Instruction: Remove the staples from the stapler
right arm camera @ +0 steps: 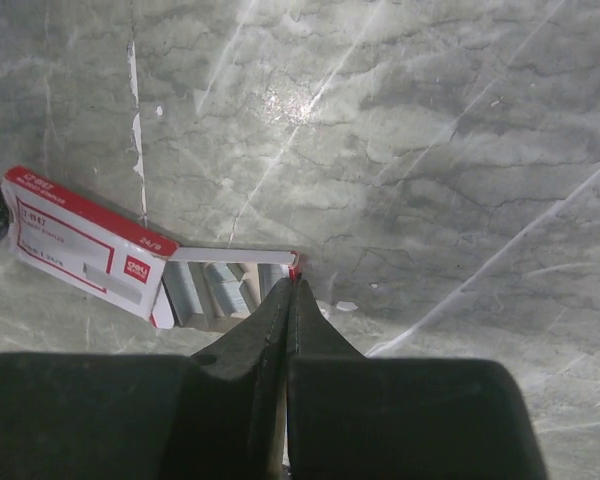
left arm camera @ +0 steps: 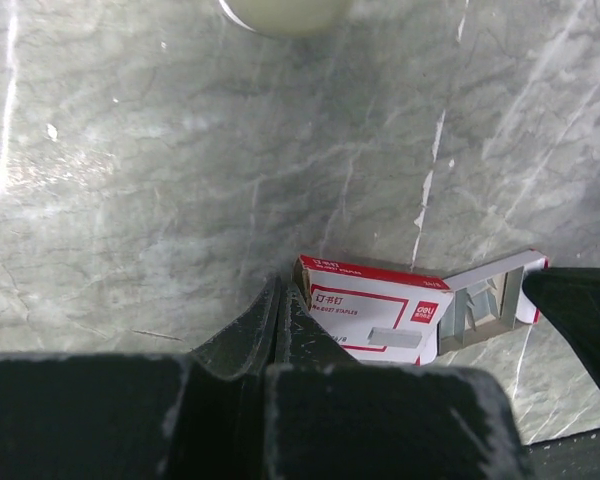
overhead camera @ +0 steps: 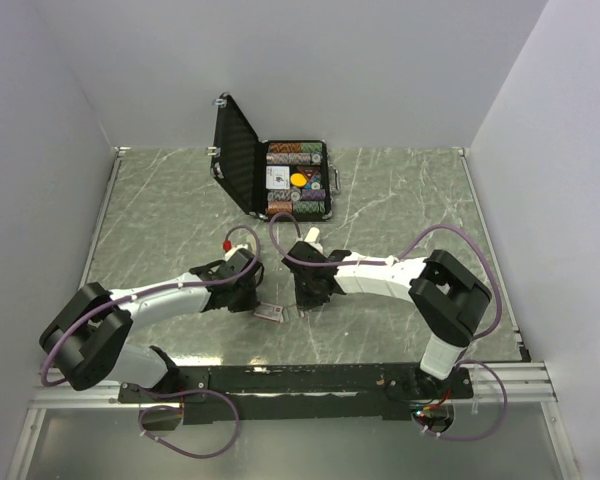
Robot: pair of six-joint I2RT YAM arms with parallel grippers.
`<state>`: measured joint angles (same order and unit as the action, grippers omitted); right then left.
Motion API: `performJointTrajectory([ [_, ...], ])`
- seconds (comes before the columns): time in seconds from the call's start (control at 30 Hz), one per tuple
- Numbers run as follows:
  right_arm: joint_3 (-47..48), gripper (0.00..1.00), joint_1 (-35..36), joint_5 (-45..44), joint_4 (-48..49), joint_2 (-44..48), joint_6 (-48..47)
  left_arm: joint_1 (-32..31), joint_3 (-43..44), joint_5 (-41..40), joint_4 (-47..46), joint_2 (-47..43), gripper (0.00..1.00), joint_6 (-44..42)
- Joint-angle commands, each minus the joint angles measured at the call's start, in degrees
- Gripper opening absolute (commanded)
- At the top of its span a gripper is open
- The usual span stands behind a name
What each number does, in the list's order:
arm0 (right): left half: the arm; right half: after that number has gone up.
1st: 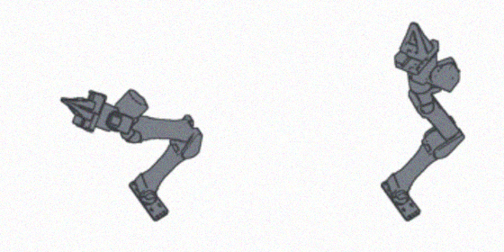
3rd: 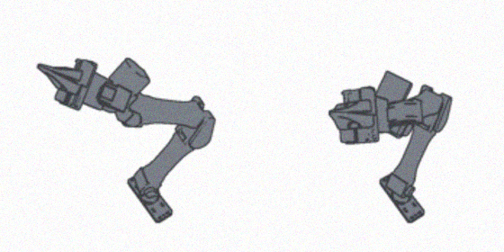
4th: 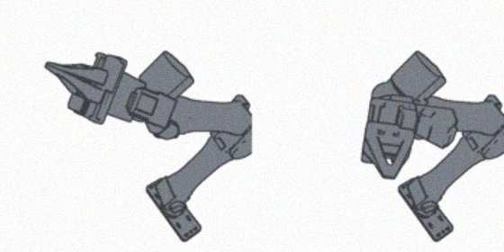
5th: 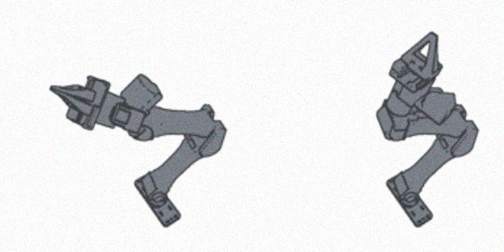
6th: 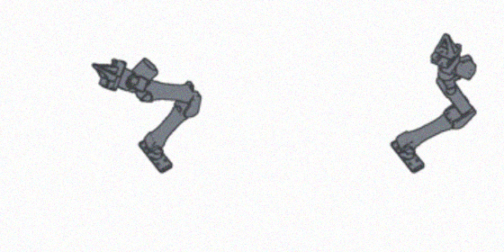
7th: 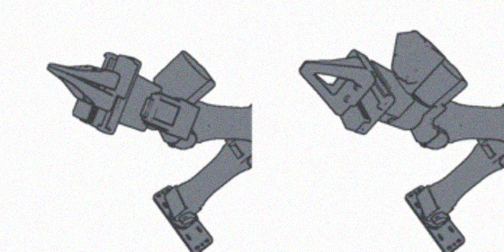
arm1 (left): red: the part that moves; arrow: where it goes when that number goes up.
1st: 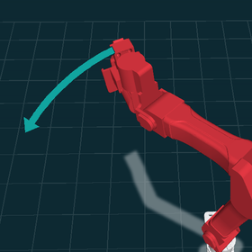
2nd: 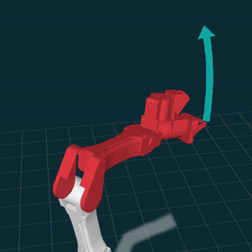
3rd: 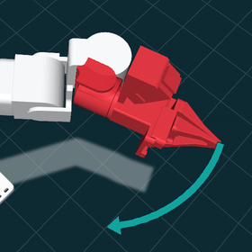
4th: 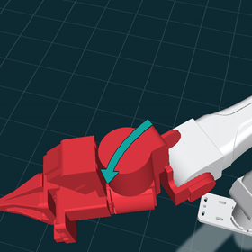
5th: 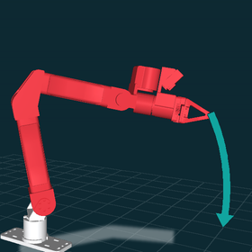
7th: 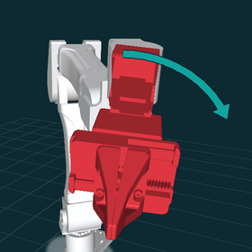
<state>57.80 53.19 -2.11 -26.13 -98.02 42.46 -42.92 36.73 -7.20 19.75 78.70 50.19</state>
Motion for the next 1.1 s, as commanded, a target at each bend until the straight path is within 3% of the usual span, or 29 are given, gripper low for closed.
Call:
performJointTrajectory([
  [0.0,0.6,0.00,-1.2,-1.8,0.6,-0.2,2.1,-1.4,0.4,1.9,1.4,0.8,0.01,-0.9],
  [1.07,-4.4,0.00,-5.3,-1.9,3.2,1.3,6.8,-3.7,1.8,1.8,2.7,-0.6,0.01,-1.6],
])
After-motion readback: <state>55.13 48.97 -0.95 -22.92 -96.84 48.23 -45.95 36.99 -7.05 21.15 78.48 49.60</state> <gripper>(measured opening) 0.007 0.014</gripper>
